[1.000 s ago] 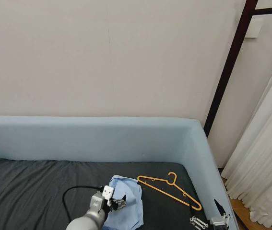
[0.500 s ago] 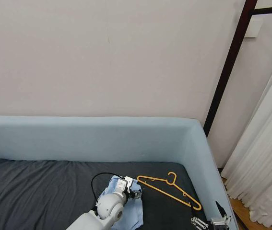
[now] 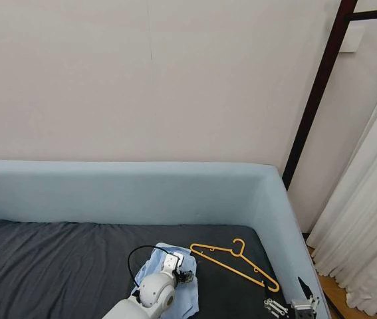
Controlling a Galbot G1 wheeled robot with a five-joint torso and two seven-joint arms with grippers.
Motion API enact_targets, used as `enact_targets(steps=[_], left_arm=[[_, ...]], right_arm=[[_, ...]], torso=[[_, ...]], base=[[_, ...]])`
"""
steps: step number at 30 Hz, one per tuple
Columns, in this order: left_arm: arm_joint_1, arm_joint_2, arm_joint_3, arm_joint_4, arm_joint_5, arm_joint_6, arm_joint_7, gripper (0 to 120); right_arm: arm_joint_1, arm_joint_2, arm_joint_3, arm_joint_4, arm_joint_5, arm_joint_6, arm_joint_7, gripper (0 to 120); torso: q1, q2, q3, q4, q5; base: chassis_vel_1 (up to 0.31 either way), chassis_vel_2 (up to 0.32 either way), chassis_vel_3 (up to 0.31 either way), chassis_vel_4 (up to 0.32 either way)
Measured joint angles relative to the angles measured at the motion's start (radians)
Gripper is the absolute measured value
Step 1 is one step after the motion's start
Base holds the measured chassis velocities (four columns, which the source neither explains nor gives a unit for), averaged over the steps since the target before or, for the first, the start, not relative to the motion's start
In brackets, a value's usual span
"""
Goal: Pick up the clothes from the sofa and hang them on the clothes hanger.
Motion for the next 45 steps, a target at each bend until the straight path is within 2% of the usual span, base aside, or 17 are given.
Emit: enact_targets(steps=[4, 5, 9, 10, 18, 21, 23, 25, 27, 33, 37, 39, 43, 45], left_arm=[[0.016, 0.017, -0.012, -0.031, 0.0, -0.004, 0.0, 48], [0.016, 0.017, -0.012, -0.031, 0.0, -0.004, 0.0, 48], [0.024, 0.033, -0.022, -0.053, 0.0, -0.01, 0.001, 32], [0.024, 0.033, -0.022, -0.053, 0.0, -0.01, 0.001, 32], [0.034, 0.064, -0.038, -0.092, 0.0, -0.021, 0.002, 0], [0.034, 0.068, -0.04, -0.103, 0.0, -0.032, 0.003, 0], [0.02, 0.074, -0.039, -0.124, 0.001, -0.088, 0.011, 0], [0.016, 0.075, -0.038, -0.127, 0.001, -0.1, 0.013, 0], [-0.025, 0.08, -0.032, -0.157, -0.009, -0.174, 0.025, 0], [-0.103, 0.087, -0.022, -0.198, -0.053, -0.262, 0.04, 0], [-0.206, 0.09, -0.022, -0.224, -0.136, -0.399, 0.075, 0], [-0.216, 0.089, -0.024, -0.226, -0.147, -0.41, 0.078, 0], [-0.316, 0.065, -0.04, -0.265, -0.252, -0.513, 0.1, 0], [-0.336, 0.059, -0.045, -0.272, -0.267, -0.528, 0.1, 0]], right_arm=[[0.0, -0.005, 0.0, 0.0, 0.0, 0.0, 0.0, 100], [0.0, -0.005, 0.0, 0.0, 0.0, 0.0, 0.0, 100], [-0.001, -0.006, 0.0, 0.0, -0.001, 0.0, 0.0, 100], [-0.001, -0.006, 0.0, 0.0, -0.001, 0.0, 0.0, 100], [-0.007, -0.004, -0.002, 0.006, -0.005, 0.004, -0.001, 100], [-0.008, -0.004, -0.002, 0.008, -0.006, 0.004, -0.001, 100], [-0.008, -0.001, -0.002, 0.01, -0.009, 0.005, -0.001, 100], [-0.008, 0.0, -0.002, 0.01, -0.009, 0.005, -0.001, 100], [-0.009, 0.002, -0.002, 0.01, -0.013, 0.005, -0.001, 100], [-0.009, 0.004, -0.002, 0.01, -0.014, 0.005, -0.001, 100], [-0.008, 0.003, 0.001, 0.01, -0.013, 0.005, -0.001, 100], [-0.008, 0.003, 0.002, 0.01, -0.012, 0.005, -0.001, 100], [0.0, 0.002, 0.003, 0.002, -0.009, 0.004, 0.0, 100], [0.004, 0.002, 0.003, -0.001, -0.008, 0.004, 0.0, 100]], torso=[[0.0, 0.0, 0.0, -0.0001, 0.0], [0.0, 0.0, 0.0, -0.0001, 0.0], [0.0, 0.0, 0.0, -0.0001, 0.0], [0.0, 0.0, 0.0, -0.0001, 0.0], [0.0, 0.0, 0.0, -0.0001, -0.0001], [0.0, 0.0, 0.0, 0.0, 0.0], [0.0, 0.0, 0.0, 0.0001, -0.0001], [0.0, 0.0, 0.0, 0.0001, 0.0], [0.0, 0.0, 0.0, 0.0, -0.0001], [0.0, 0.0, 0.0, -0.0002, 0.0], [0.0, 0.0, 0.0, -0.0001, -0.0001], [0.0, 0.0, 0.0, -0.0001, -0.0002], [0.0, 0.0, 0.0, -0.0001, 0.0], [0.0, 0.0, 0.0, -0.0002, 0.0001]], base=[[0.0, 0.0, 0.0, 0.0], [0.0, 0.0, 0.0, 0.0], [0.0, 0.0, 0.0, 0.0], [0.0, 0.0, 0.0, 0.0], [0.0, 0.0, 0.0, 0.0], [0.0, 0.0, 0.0, 0.0], [0.0, 0.0, 0.0, 0.0], [0.0, 0.0, 0.0, 0.0], [0.0, 0.0, 0.0, 0.0], [0.0, 0.0, 0.0, 0.0], [0.0, 0.0, 0.0, 0.0], [0.0, 0.0, 0.0, 0.0], [0.0, 0.0, 0.0, 0.0], [0.0, 0.0, 0.0, 0.0]])
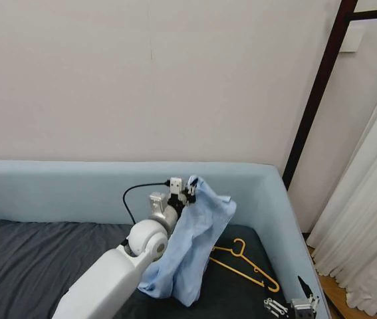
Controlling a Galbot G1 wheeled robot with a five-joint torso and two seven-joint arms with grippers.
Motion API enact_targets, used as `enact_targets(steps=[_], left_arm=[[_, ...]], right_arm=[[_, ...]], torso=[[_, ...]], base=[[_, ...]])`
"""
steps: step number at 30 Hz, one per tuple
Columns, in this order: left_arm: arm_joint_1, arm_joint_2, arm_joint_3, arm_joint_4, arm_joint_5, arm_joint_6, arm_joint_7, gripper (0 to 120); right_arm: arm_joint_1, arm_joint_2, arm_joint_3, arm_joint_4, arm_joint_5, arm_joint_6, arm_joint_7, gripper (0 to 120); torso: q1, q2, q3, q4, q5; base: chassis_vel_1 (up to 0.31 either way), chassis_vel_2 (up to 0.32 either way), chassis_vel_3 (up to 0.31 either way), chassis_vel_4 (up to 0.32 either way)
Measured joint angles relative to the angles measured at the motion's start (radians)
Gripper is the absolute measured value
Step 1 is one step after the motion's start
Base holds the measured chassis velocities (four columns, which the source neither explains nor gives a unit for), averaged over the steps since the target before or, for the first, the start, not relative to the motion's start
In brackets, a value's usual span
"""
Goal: Pick up the clothes from the sofa and hang them on the clothes hanger.
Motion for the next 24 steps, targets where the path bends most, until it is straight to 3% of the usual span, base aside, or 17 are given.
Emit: enact_targets(steps=[6, 11, 16, 19, 24], left_arm=[[-0.116, -0.021, -0.04, -0.044, -0.107, -0.054, -0.008, 0], [-0.122, -0.003, -0.08, -0.076, -0.159, -0.087, 0.005, 0], [0.032, 0.076, -0.115, -0.088, -0.139, -0.091, 0.022, 0], [0.227, 0.147, -0.147, -0.082, -0.05, -0.076, 0.024, 0], [0.446, 0.179, -0.177, 0.0, 0.108, -0.052, 0.003, 0]], right_arm=[[0.017, 0.001, -0.003, -0.014, 0.003, -0.002, 0.0, 100], [0.031, 0.001, -0.006, -0.025, 0.006, -0.003, 0.0, 100], [0.049, 0.0, -0.016, -0.04, 0.01, -0.003, 0.0, 100], [0.07, -0.001, -0.027, -0.056, 0.012, -0.002, -0.001, 100], [0.095, -0.005, -0.043, -0.075, 0.015, 0.0, -0.002, 100]], torso=[[0.0, 0.0, 0.0, -0.0001, 0.0001], [0.0, 0.0, 0.0, -0.0003, 0.0001], [0.0, 0.0, 0.0, 0.0002, -0.0006], [0.0, 0.0, 0.0, 0.0006, -0.0001], [0.0, 0.0, 0.0, 0.0002, 0.0]], base=[[0.0, 0.0, 0.0, 0.0], [0.0, 0.0, 0.0, 0.0], [0.0, 0.0, 0.0, 0.0], [0.0, 0.0, 0.0, 0.0], [0.0, 0.0, 0.0, 0.0]])
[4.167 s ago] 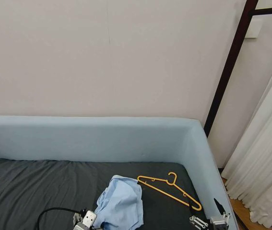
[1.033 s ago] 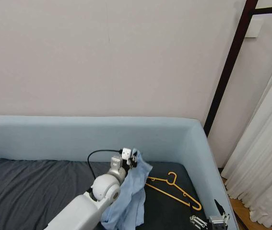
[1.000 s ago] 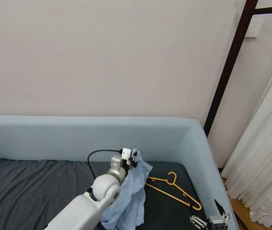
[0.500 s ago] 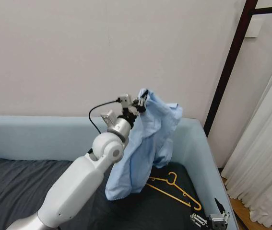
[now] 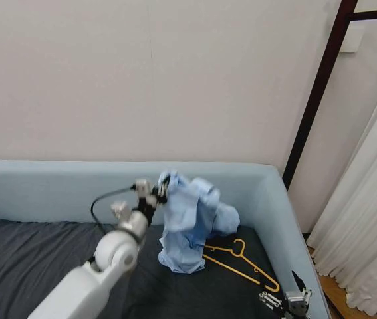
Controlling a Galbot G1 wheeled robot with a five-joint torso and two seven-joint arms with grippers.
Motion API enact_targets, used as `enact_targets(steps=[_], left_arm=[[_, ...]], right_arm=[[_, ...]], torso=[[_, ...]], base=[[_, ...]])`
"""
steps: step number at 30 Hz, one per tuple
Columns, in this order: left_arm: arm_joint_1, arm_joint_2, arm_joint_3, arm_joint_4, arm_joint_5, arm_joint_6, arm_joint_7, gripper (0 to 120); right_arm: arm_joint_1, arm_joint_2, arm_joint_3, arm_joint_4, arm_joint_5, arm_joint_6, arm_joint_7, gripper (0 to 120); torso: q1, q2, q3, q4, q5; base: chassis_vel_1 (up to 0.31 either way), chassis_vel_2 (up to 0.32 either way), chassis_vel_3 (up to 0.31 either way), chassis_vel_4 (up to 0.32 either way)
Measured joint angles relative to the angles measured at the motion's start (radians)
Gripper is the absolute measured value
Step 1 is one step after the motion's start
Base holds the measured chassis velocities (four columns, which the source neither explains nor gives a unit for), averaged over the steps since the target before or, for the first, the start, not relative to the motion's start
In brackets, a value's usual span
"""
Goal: Pick up the clothes from the sofa and hang them on the clothes hanger.
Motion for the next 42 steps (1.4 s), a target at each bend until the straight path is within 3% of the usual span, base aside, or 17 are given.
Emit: enact_targets(steps=[6, 17, 21, 25, 29, 30, 33, 36, 42], left_arm=[[0.144, -0.016, -0.022, 0.167, 0.122, -0.012, -0.027, 0], [0.135, -0.04, -0.071, 0.374, 0.193, -0.069, -0.096, 0], [0.134, -0.038, -0.083, 0.377, 0.193, -0.069, -0.109, 0], [0.14, -0.035, -0.086, 0.372, 0.199, -0.057, -0.123, 12], [0.169, -0.023, -0.09, 0.326, 0.249, 0.056, -0.177, 30], [0.169, -0.023, -0.09, 0.326, 0.249, 0.056, -0.177, 30], [0.216, 0.019, -0.096, 0.274, 0.307, 0.147, -0.247, 46], [0.239, 0.048, -0.095, 0.271, 0.338, 0.127, -0.275, 52], [0.279, 0.076, -0.145, 0.242, 0.388, -0.01, -0.285, 77]], right_arm=[[0.02, -0.005, -0.03, -0.012, 0.001, 0.001, -0.001, 100], [0.008, -0.024, -0.033, -0.012, 0.007, 0.015, -0.001, 100], [0.003, -0.03, -0.029, -0.01, 0.01, 0.019, -0.001, 100], [-0.001, -0.034, -0.028, -0.007, 0.011, 0.022, -0.001, 100], [-0.006, -0.037, -0.026, -0.005, 0.012, 0.025, -0.001, 100], [-0.006, -0.037, -0.026, -0.005, 0.012, 0.025, -0.001, 100], [-0.01, -0.039, -0.02, -0.002, 0.015, 0.027, -0.001, 100], [-0.013, -0.039, -0.018, -0.002, 0.016, 0.028, -0.001, 100], [-0.028, -0.033, -0.016, 0.008, 0.012, 0.03, -0.001, 100]], torso=[[0.0, 0.0, 0.0, 0.0, -0.0007], [0.0, 0.0, 0.0, -0.0003, -0.0002], [0.0, 0.0, 0.0, -0.0002, -0.0002], [0.0, 0.0, 0.0, -0.0002, -0.0001], [0.0, 0.0, 0.0, -0.0003, -0.0002], [0.0, 0.0, 0.0, -0.0003, -0.0002], [0.0, 0.0, 0.0, 0.0, -0.0001], [0.0, 0.0, 0.0, 0.0001, 0.0], [0.0, 0.0, 0.0, 0.0002, 0.0]], base=[[0.0, 0.0, 0.0, 0.0], [0.0, 0.0, 0.0, 0.0], [0.0, 0.0, 0.0, 0.0], [0.0, 0.0, 0.0, 0.0], [0.0, 0.0, 0.0, 0.0], [0.0, 0.0, 0.0, 0.0], [0.0, 0.0, 0.0, 0.0], [0.0, 0.0, 0.0, 0.0], [0.0, 0.0, 0.0, 0.0]])
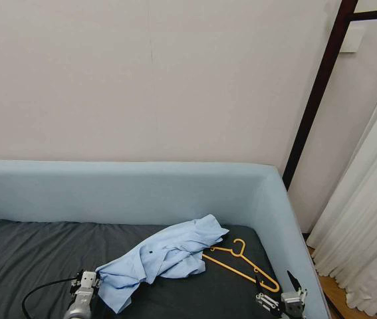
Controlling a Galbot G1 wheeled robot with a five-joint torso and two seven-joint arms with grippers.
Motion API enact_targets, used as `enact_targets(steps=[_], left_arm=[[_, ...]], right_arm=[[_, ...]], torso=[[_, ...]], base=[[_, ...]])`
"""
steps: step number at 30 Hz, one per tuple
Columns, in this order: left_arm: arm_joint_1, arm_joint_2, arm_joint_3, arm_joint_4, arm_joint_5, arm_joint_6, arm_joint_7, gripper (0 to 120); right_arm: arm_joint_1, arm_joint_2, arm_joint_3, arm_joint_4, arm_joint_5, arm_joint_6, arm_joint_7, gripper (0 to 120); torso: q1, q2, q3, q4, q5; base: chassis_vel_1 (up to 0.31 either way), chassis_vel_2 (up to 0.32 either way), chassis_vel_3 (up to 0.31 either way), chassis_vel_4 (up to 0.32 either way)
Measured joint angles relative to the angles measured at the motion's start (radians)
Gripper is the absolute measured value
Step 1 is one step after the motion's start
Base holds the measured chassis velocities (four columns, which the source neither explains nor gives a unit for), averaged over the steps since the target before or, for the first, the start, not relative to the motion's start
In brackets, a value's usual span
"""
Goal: Pick up the clothes from the sofa and hang them on the clothes hanger.
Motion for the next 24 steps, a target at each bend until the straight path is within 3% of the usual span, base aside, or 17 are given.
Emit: enact_targets(steps=[7, 9, 12, 16, 24], left_arm=[[0.004, -0.021, -0.011, 0.004, -0.016, -0.172, 0.066, 98], [0.012, -0.024, -0.018, -0.006, -0.026, -0.169, 0.077, 100], [0.019, -0.024, -0.019, -0.017, -0.045, -0.051, 0.083, 100], [0.019, -0.023, -0.008, 0.013, -0.08, 0.047, 0.067, 100], [0.071, -0.053, -0.002, -0.062, -0.161, -0.093, 0.107, 100]], right_arm=[[-0.021, 0.021, 0.001, 0.014, -0.021, 0.002, 0.0, 100], [-0.026, 0.023, 0.002, 0.017, -0.024, 0.002, 0.0, 100], [-0.049, 0.028, 0.015, 0.024, -0.029, 0.003, 0.001, 100], [-0.056, 0.029, 0.017, 0.028, -0.031, 0.006, 0.002, 100], [-0.061, 0.029, 0.017, 0.028, -0.033, 0.01, 0.003, 100]], torso=[[0.0, 0.0, 0.0, -0.0005, -0.0004], [0.0, 0.0, 0.0, 0.0, -0.0002], [0.0, 0.0, 0.0, -0.0006, -0.0002], [0.0, 0.0, 0.0, -0.0001, -0.0002], [0.0, 0.0, 0.0, -0.0005, 0.0001]], base=[[0.0, 0.0, 0.0, 0.0], [0.0, 0.0, 0.0, 0.0], [0.0, 0.0, 0.0, 0.0], [0.0, 0.0, 0.0, 0.0], [0.0, 0.0, 0.0, 0.0]])
